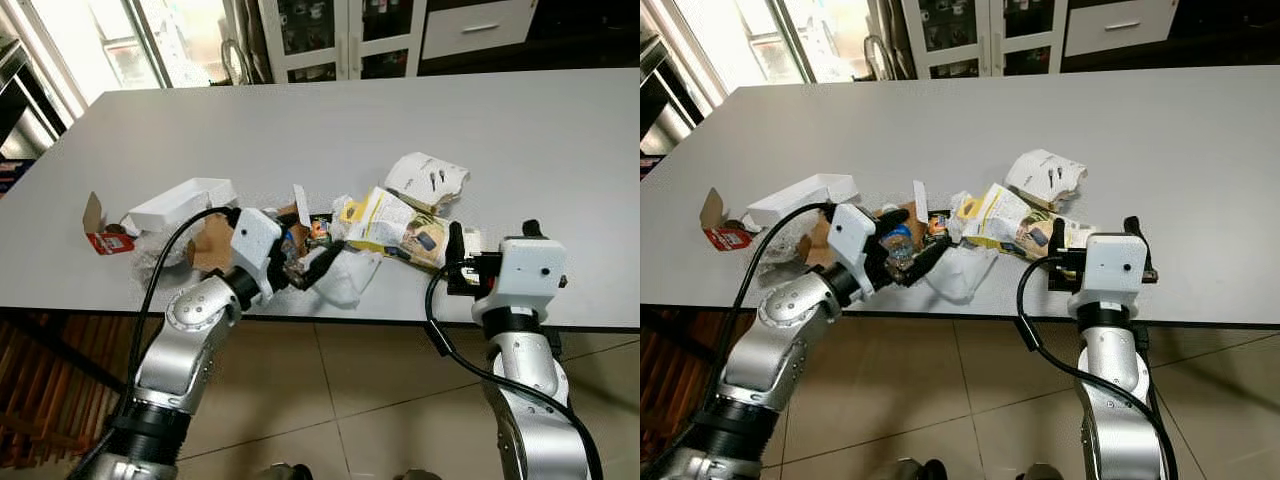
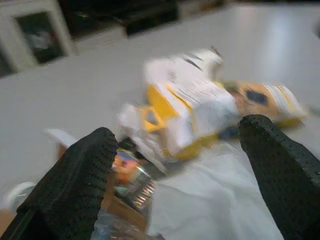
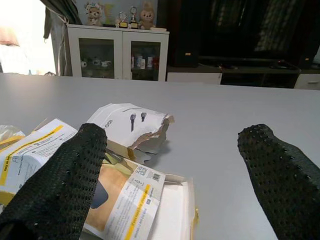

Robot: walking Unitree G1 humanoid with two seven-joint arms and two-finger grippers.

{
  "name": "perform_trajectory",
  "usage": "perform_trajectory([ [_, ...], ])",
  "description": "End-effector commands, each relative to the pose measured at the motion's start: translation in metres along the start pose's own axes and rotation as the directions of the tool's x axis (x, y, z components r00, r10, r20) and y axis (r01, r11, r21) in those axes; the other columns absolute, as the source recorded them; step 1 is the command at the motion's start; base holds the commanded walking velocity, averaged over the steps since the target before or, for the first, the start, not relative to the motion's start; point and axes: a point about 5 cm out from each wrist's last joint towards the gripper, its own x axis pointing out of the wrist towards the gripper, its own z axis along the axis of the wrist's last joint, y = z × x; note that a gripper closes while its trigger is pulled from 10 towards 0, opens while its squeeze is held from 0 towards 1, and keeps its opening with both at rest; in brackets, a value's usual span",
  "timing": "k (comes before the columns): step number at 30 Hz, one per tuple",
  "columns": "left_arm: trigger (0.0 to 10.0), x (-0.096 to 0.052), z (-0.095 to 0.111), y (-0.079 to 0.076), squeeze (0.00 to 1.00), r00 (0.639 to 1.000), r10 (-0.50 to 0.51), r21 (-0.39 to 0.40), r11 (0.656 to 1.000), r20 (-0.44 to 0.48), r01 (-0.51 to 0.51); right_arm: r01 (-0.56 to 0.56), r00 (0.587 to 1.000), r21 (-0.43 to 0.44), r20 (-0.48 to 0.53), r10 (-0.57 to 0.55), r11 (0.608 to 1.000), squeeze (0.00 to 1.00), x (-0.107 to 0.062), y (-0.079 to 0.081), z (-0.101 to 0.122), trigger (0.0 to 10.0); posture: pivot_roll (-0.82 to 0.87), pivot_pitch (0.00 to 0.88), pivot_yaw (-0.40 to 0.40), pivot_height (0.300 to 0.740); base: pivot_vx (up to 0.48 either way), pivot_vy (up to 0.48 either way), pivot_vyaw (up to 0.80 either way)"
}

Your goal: Picking trash to rubbish bin

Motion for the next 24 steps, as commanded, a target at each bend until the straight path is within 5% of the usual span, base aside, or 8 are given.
perform_trajectory([
  [1,10.0,0.0,0.008,0.001,0.0,0.996,-0.09,0.003,0.996,-0.013,0.09,0.003,1.0,-0.001,-0.012,-0.003,1.0,0.0,-0.001,0.0,-0.001,10.0,-0.09,0.097,0.111,0.74,0.0,0.0,0.0],
  [6,10.0,-0.008,0.015,0.018,0.0,0.977,-0.182,0.079,0.978,-0.107,0.191,-0.004,1.0,-0.001,-0.013,0.004,1.0,0.0,0.0,0.001,-0.002,10.0,-0.09,0.097,0.111,0.74,0.0,0.0,0.0],
  [14,10.0,-0.012,0.017,0.033,0.0,0.982,-0.137,0.102,0.983,-0.127,0.15,-0.011,1.0,0.003,-0.02,0.011,1.0,0.0,-0.002,0.002,-0.003,10.0,-0.09,0.098,0.114,0.74,0.0,0.0,0.0],
  [24,10.0,-0.021,0.001,0.027,0.0,0.963,-0.189,0.07,0.976,-0.191,0.205,-0.002,0.999,0.02,-0.034,0.003,1.0,0.0,-0.002,0.001,-0.005,10.0,-0.09,0.105,0.117,0.74,0.0,0.0,0.0],
])
